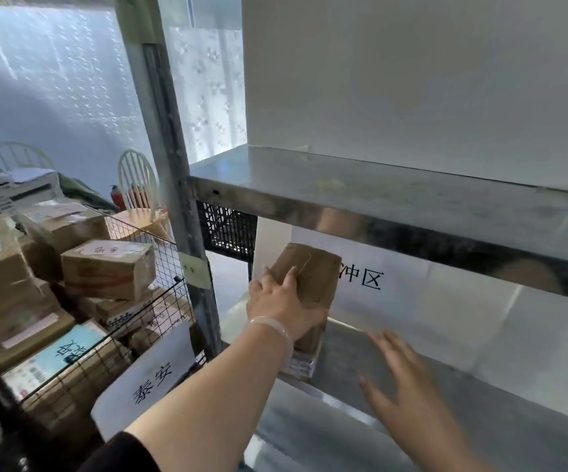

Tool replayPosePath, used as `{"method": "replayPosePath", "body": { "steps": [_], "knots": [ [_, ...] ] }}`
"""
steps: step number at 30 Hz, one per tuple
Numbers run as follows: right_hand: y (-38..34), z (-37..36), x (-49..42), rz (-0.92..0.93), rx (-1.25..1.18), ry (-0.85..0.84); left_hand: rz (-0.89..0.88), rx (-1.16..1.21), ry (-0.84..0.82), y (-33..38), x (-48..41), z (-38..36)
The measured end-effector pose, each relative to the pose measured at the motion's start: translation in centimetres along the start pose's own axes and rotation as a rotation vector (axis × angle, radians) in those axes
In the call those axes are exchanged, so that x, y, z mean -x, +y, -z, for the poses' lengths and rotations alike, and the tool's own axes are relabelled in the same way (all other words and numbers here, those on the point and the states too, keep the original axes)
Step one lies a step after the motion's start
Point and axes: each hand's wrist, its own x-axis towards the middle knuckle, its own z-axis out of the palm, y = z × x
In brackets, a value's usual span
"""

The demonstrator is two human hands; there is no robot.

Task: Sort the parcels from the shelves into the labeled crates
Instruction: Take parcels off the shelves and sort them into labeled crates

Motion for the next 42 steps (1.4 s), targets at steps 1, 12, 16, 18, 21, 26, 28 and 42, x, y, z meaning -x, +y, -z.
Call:
{"method": "replayPosePath", "body": {
  "steps": [1,12,16,18,21,26,28,42],
  "knots": [
    [0.4,0.1,-0.3,-0.002,-0.012,-0.008,0.005,0.053,0.024,0.0,0.1,-0.2],
    [-2.7,-0.3,-4.2,-0.147,-0.921,-0.288,0.197,1.408,-0.003,-2.7,7.1,-1.6],
    [-3.7,-1.5,-3.8,-0.088,-0.997,-0.317,0.2,1.584,0.0,-4.4,9.6,-2.3],
    [-4.2,-2.2,-3.6,-0.073,-1.05,-0.324,0.23,1.641,0.025,-5.4,10.7,-2.2],
    [-5.4,-3.1,-3.4,-0.059,-1.053,-0.354,0.289,1.664,0.055,-6.7,12.2,-1.7],
    [-7.3,-4.5,-2.5,0.214,-0.661,-0.151,0.25,1.35,0.205,-8.5,13.9,-0.7],
    [-8.5,-4.9,-1.8,0.36,-0.437,-0.085,0.231,1.385,0.232,-8.8,14.6,0.0],
    [-20.4,-9.7,1.5,0.631,-0.308,-0.191,0.344,1.426,0.46,-17.4,22.5,5.9]
  ]
}}
